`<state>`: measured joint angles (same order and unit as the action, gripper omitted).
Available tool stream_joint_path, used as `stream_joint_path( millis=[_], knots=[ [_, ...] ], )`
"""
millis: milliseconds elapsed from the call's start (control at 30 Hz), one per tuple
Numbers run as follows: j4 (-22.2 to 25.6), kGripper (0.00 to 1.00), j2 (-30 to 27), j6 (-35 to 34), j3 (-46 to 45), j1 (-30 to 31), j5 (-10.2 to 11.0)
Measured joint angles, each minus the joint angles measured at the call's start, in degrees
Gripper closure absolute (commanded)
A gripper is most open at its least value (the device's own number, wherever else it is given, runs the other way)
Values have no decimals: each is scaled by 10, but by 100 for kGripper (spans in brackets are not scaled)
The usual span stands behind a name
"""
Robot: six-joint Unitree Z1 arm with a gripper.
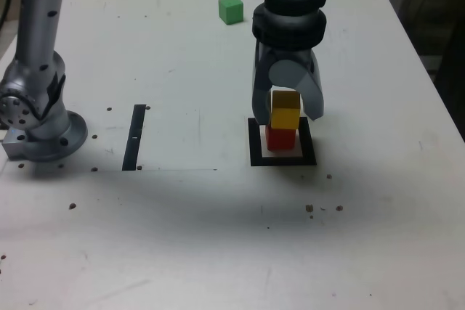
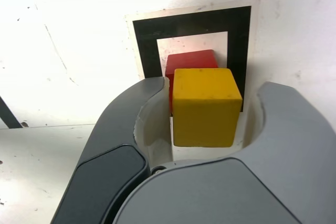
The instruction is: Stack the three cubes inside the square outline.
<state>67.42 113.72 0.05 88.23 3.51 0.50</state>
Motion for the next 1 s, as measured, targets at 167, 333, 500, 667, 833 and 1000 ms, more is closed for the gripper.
stream_joint_path(
  millis=[167,333,500,667,833,1000],
  knots=[
    [-4,1,-1,0,-5,0,0],
    [-13,1,-20,0,-21,-2,3],
    [-14,1,-42,0,-38,-11,11],
    [-14,1,-61,0,-55,-25,19],
    [-9,0,-75,2,-71,-42,38],
    [2,0,-85,15,-77,-62,48]
  ],
)
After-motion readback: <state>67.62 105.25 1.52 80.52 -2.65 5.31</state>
